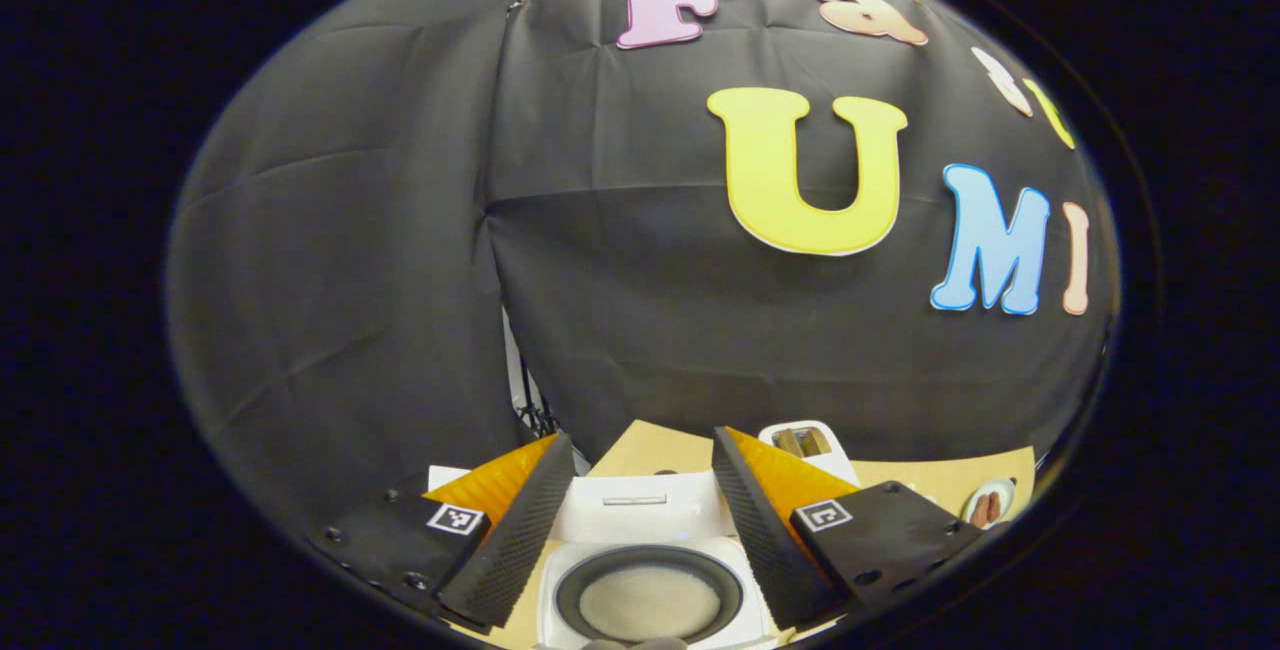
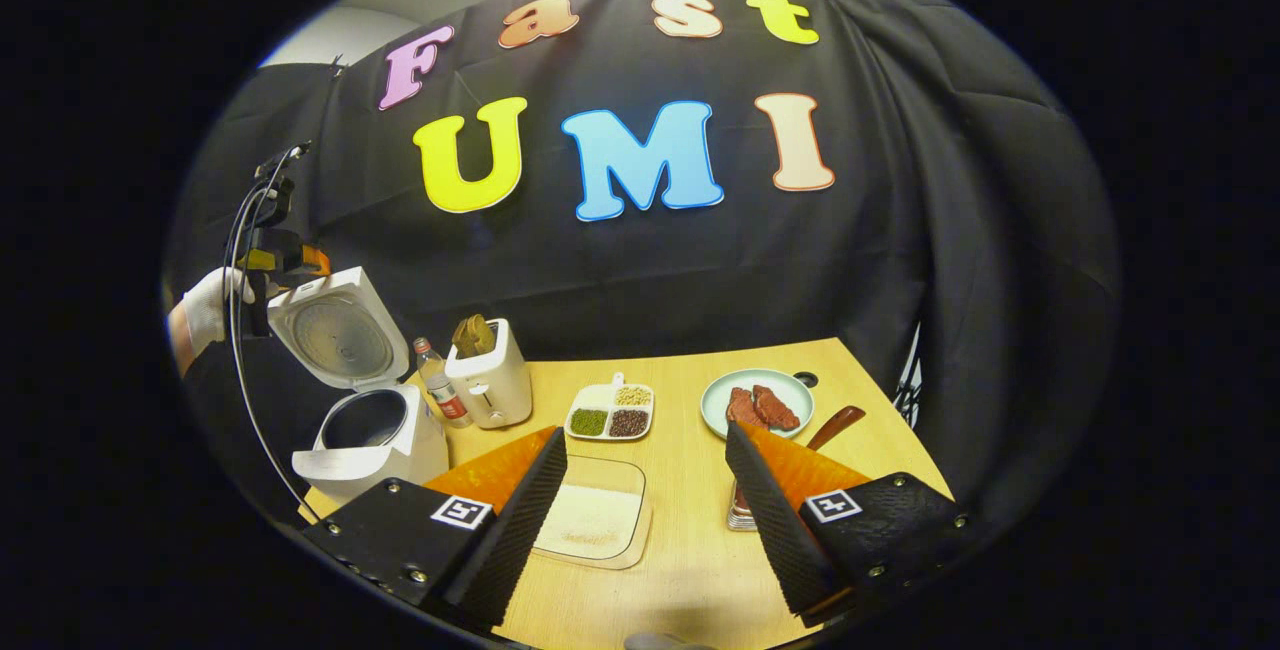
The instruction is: Close the left gripper, press the button to open the rice cooker; take a wooden spoon from the chopstick holder with the right hand, scoop a spoonful of rice and pour it into the rice cooker, then put the wooden spoon back into the chopstick holder.
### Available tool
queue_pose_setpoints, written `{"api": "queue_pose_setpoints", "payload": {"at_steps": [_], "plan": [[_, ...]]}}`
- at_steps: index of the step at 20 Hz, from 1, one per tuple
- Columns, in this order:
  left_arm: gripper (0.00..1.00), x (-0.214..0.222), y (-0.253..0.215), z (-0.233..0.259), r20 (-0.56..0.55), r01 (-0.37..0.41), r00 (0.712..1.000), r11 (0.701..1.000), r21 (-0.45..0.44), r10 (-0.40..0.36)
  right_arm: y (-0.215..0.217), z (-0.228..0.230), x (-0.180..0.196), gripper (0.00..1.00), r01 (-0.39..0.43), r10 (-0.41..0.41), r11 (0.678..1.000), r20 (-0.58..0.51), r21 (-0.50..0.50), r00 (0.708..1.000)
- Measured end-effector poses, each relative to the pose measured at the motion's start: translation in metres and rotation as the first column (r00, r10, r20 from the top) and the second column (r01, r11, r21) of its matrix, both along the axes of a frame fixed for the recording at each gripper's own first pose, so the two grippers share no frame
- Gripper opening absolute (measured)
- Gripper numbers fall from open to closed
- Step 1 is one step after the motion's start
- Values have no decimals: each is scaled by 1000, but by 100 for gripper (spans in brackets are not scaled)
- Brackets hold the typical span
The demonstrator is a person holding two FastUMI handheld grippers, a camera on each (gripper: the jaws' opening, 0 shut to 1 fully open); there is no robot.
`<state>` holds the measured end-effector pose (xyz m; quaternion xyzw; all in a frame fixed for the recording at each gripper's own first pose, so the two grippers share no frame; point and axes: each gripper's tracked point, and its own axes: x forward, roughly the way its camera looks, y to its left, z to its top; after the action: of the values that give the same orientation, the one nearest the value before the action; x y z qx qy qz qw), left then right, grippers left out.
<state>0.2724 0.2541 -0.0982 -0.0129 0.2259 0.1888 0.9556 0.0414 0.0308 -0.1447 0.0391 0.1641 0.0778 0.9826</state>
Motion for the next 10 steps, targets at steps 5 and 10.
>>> {"api": "queue_pose_setpoints", "payload": {"at_steps": [5, 10], "plan": [[97, -1, -4, -7, -24, -3, 1000, 1000, -8, 3, -7, -17, -10, 98, -34, 34, 999, -25, -23, 999], [96, -39, -26, -67, -173, -10, 985, 995, -103, -8, -17, -28, -17, 98, -59, 58, 998, -55, -20, 997]]}}
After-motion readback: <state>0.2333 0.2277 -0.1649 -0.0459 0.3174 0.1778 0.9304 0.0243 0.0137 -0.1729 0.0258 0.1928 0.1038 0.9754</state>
